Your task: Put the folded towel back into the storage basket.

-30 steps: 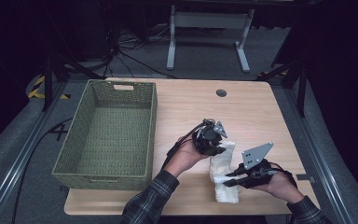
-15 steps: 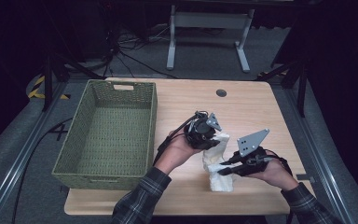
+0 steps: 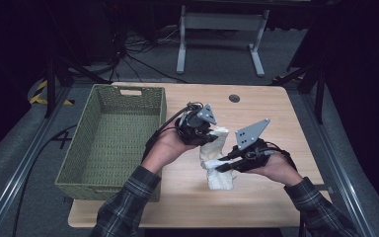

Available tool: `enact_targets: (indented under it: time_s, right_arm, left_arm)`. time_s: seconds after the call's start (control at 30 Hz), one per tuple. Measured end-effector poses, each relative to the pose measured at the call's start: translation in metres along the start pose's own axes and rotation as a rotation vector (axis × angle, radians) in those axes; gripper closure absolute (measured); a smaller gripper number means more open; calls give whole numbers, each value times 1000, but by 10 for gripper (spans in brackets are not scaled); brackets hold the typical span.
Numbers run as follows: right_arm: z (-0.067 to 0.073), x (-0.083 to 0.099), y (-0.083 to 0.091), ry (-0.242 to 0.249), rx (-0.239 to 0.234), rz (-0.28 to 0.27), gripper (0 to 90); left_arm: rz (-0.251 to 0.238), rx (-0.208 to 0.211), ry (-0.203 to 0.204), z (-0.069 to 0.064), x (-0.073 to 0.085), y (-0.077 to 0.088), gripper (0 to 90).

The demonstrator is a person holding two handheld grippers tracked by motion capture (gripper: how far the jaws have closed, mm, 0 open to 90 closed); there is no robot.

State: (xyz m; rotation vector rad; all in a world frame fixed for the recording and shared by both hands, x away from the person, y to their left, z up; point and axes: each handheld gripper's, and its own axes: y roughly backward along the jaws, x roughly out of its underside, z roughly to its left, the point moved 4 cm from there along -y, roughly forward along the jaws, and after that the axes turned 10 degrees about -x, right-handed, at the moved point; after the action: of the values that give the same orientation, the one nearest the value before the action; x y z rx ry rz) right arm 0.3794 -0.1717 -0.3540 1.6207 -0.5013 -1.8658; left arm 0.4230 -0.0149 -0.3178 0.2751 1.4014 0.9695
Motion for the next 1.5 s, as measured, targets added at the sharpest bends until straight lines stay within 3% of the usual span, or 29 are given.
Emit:
enact_targets:
  time_s: [0.17, 0.33, 0.73, 0.93, 1.27, 1.5]
  right_arm:
    - [-4, -25, -6, 17, 5, 5, 792]
    - [-10, -53, -17, 38, 7, 6, 792]
    - [-25, -106, -52, 53, -7, -24, 791]
    - [-35, -134, -84, 64, -35, -31, 791]
    - [-48, -151, -142, 63, -73, -8, 789]
    - [-53, -140, -159, 39, -84, 0, 785]
  left_arm:
    - [-7, -10, -27, 14, 8, 20, 805]
    - [-18, -29, -27, 28, 22, 42, 805]
    - [-47, -94, 5, 62, 55, 82, 805]
    - [-65, -114, 30, 76, 79, 97, 805]
    - [-53, -130, 100, 82, 126, 105, 805]
    - [-56, -112, 138, 80, 145, 100, 805]
